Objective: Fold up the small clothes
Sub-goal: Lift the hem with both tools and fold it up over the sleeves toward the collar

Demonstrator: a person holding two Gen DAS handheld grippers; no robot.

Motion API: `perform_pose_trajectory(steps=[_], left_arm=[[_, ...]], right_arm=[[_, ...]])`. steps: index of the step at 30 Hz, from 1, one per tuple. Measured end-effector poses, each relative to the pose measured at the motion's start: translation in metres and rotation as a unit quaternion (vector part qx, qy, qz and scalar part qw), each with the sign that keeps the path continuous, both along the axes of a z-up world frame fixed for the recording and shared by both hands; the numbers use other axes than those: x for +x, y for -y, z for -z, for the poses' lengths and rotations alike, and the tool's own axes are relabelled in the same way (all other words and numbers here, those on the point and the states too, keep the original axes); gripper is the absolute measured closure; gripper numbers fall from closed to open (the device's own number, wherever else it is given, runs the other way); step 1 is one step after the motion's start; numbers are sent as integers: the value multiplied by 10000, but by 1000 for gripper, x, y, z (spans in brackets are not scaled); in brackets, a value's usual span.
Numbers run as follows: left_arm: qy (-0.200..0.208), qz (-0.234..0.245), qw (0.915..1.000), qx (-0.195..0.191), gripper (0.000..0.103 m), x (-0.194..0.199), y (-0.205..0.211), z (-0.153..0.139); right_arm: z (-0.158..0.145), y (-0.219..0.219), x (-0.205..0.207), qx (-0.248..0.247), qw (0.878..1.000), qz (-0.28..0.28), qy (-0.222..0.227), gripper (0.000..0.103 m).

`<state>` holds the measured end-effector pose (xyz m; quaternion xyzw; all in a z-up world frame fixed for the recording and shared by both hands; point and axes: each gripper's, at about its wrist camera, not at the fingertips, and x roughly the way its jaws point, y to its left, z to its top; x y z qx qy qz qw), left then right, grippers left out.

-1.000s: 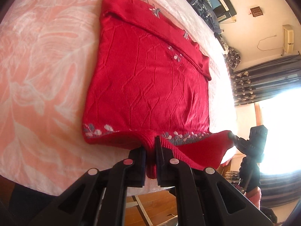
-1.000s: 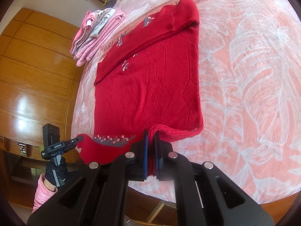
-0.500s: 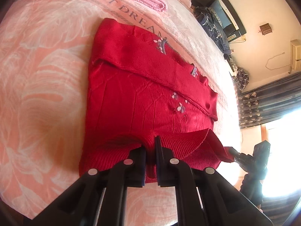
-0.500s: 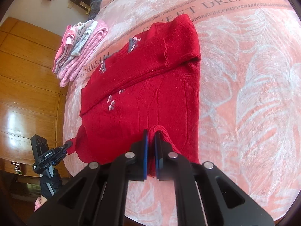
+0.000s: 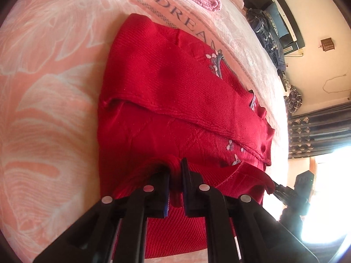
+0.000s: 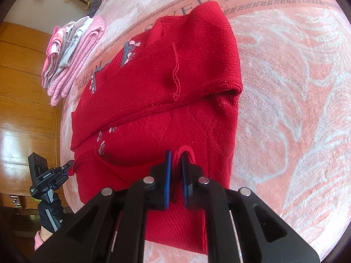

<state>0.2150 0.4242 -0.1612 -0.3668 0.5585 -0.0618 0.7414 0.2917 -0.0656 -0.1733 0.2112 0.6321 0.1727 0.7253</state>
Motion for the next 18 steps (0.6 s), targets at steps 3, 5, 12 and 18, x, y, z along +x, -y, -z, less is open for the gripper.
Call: perform_pose_trajectory(steps=[3, 5, 12, 18], left_arm=[[127, 248, 9986, -449, 91, 2, -12, -7], [258, 300, 9973, -626, 90, 2, -22, -11], [74, 802, 9900, -1159, 86, 2, -34, -1], [466, 802, 9857, -1407, 83, -1, -55, -21]], right_arm=[[12, 3, 1, -14, 9999, -111, -92, 94], [17, 7, 2, 116, 9998, -83, -135, 93], [-5, 23, 9, 170, 9995, 246, 113, 51], [-9, 17, 11, 9, 9996, 106, 265, 54]])
